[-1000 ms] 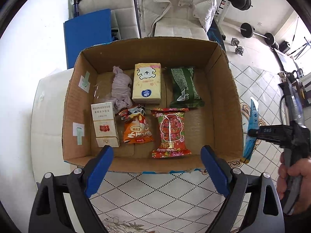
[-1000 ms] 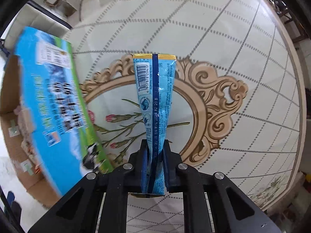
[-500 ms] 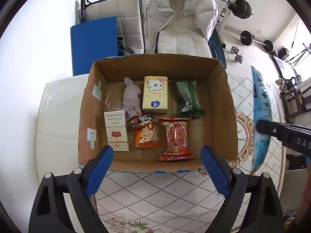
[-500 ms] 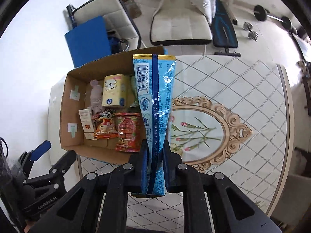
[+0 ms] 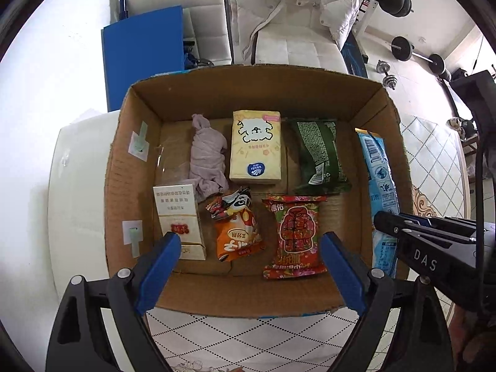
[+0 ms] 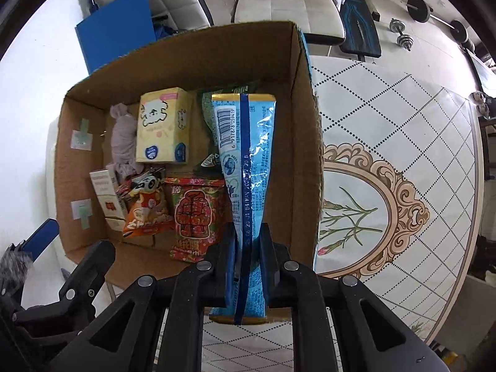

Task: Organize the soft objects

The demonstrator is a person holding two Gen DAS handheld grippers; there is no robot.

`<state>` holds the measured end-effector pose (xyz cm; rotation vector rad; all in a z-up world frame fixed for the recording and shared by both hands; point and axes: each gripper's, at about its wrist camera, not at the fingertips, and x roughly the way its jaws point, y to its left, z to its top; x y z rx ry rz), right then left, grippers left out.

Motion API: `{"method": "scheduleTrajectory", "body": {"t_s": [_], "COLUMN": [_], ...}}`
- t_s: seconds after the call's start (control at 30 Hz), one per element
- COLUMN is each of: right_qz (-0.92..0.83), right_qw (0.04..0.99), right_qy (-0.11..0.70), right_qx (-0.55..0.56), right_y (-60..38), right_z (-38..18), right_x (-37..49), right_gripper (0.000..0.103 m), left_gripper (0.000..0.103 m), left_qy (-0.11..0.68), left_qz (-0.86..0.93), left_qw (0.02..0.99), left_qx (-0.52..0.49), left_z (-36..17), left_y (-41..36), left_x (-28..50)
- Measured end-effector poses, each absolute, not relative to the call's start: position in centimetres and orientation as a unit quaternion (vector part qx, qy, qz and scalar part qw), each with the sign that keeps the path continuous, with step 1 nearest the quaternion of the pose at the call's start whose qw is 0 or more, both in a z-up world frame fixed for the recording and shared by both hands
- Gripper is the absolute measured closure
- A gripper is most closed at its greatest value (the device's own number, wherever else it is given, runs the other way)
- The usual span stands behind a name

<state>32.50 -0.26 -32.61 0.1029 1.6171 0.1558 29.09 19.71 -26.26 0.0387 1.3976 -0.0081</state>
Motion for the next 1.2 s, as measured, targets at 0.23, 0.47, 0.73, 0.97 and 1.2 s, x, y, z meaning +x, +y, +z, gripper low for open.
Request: {"method": "scheduleTrajectory", "body": {"t_s": [0.23,0.47,0.73,0.97,1.2], "right_qz": [0.056,0.051,0.052,0.051,0.058], "right_qw": [0.681,0.703,0.721,0.745,0.79], "right_qy": [0.73,0.709,0.691,0.664,0.609], "right_qx": [0.032,0.026,0.021,0.033,0.036], "right_y": [-0.3,-0.7,-1.7,-3.1,-5.0], "right_z": [-33.5,-31.2,-28.7,-24.9,-17.4], "right_x": [32.9,32.3,29.9,27.1,22.5], "right_gripper": [0.082,0.053,0.015,0.011,0.011], "left_gripper": [0.011,0.011,0.011,0.011,0.011], "left_qy": [0.645,0.632,0.619,0.601,0.557], "left_qz": [0.0,0.009,0.021,0.021,0.014], "left_qw": [0.764,0.775,0.785,0.799,0.83], "left_qx": [0.01,0.009,0.003,-0.001,0.008], "left_z": [-26.7,-25.3,-22.9,-19.3,-12.5], "left_y": [20.2,20.8,21.6,21.3,19.7], "left_x": [29.2,28.8,27.4,24.8,20.3]}}
